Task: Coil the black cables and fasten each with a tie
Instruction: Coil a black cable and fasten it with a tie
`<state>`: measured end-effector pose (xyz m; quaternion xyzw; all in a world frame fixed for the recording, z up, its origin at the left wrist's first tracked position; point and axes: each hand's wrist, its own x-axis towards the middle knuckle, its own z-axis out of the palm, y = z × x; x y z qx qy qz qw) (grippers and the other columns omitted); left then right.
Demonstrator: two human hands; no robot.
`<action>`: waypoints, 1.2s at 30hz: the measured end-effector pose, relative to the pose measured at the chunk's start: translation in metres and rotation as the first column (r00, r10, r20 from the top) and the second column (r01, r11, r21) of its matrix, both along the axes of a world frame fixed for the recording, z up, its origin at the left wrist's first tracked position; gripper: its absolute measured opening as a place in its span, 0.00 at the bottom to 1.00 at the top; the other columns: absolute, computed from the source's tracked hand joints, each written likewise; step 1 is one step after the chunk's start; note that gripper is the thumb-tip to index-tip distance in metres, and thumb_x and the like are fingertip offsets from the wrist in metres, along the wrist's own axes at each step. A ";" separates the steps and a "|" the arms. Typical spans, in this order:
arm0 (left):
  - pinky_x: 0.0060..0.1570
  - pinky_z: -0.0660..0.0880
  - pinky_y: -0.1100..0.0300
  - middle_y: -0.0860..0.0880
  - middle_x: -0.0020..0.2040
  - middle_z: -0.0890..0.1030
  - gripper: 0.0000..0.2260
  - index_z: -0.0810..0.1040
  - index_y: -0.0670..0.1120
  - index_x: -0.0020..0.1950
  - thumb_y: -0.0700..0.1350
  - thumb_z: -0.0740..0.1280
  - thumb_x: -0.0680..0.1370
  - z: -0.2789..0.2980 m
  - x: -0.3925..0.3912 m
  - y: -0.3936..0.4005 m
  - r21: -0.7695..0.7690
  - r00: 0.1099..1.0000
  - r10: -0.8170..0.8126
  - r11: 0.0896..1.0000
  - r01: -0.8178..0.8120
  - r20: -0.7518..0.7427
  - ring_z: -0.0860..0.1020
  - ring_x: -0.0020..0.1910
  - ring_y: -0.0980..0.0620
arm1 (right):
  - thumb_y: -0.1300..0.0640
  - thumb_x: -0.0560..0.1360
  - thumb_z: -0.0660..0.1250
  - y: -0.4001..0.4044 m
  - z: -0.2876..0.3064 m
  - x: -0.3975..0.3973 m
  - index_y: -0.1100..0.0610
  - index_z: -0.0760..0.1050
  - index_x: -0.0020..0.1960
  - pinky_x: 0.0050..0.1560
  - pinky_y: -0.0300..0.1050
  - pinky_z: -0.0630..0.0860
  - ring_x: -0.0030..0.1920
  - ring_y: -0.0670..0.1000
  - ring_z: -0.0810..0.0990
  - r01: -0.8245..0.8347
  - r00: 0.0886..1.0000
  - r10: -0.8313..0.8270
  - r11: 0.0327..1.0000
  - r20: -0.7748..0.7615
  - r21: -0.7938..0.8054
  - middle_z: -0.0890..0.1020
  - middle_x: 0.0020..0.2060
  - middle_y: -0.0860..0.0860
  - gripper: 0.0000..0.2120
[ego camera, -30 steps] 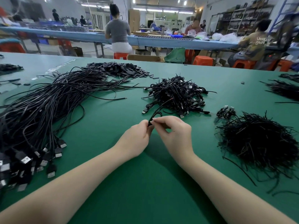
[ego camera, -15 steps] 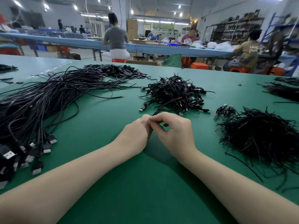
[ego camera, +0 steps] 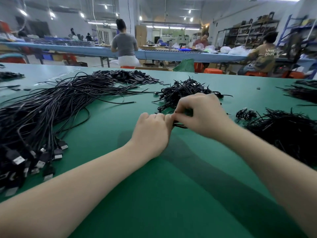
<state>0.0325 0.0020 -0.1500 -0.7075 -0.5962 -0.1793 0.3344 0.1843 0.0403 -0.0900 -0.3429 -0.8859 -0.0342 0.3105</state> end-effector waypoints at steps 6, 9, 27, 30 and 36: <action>0.33 0.68 0.55 0.48 0.31 0.74 0.05 0.75 0.44 0.38 0.42 0.68 0.73 0.005 0.017 -0.009 0.126 0.938 -0.338 0.930 0.346 -0.081 0.73 0.28 0.45 | 0.49 0.66 0.77 0.026 0.020 0.047 0.54 0.76 0.36 0.35 0.36 0.74 0.34 0.46 0.75 -0.282 0.955 0.207 0.422 -0.211 -0.862 0.78 0.34 0.50 0.12; 0.40 0.65 0.52 0.46 0.38 0.76 0.08 0.76 0.41 0.45 0.43 0.61 0.78 0.004 0.023 -0.013 0.061 0.881 -0.401 0.915 0.399 0.252 0.74 0.36 0.43 | 0.56 0.68 0.73 0.023 -0.005 0.043 0.52 0.77 0.33 0.34 0.37 0.75 0.36 0.48 0.77 -0.555 0.831 0.067 0.122 -0.551 -0.823 0.78 0.34 0.50 0.07; 0.34 0.68 0.65 0.57 0.35 0.75 0.05 0.64 0.55 0.49 0.47 0.59 0.83 -0.006 0.011 0.010 0.051 0.099 -0.117 0.861 0.506 0.988 0.68 0.27 0.62 | 0.63 0.74 0.69 0.001 -0.053 -0.017 0.60 0.77 0.39 0.32 0.37 0.77 0.29 0.47 0.78 -0.697 0.431 -0.406 0.418 -0.806 -0.583 0.80 0.30 0.52 0.05; 0.34 0.65 0.62 0.57 0.33 0.72 0.04 0.65 0.55 0.49 0.48 0.59 0.82 -0.005 0.009 0.012 0.047 -0.003 -0.054 0.842 0.537 0.999 0.67 0.28 0.58 | 0.61 0.73 0.71 0.003 -0.051 -0.013 0.59 0.81 0.39 0.34 0.38 0.78 0.30 0.46 0.78 -0.667 0.500 -0.383 0.402 -0.777 -0.628 0.80 0.30 0.51 0.04; 0.26 0.64 0.72 0.54 0.35 0.70 0.03 0.66 0.53 0.50 0.47 0.59 0.82 -0.002 0.006 0.010 0.036 -0.049 -0.007 0.780 0.624 0.999 0.65 0.26 0.62 | 0.61 0.72 0.72 0.006 -0.046 -0.004 0.56 0.83 0.36 0.35 0.37 0.77 0.29 0.45 0.78 -0.583 0.629 -0.262 0.464 -0.732 -0.667 0.82 0.31 0.50 0.06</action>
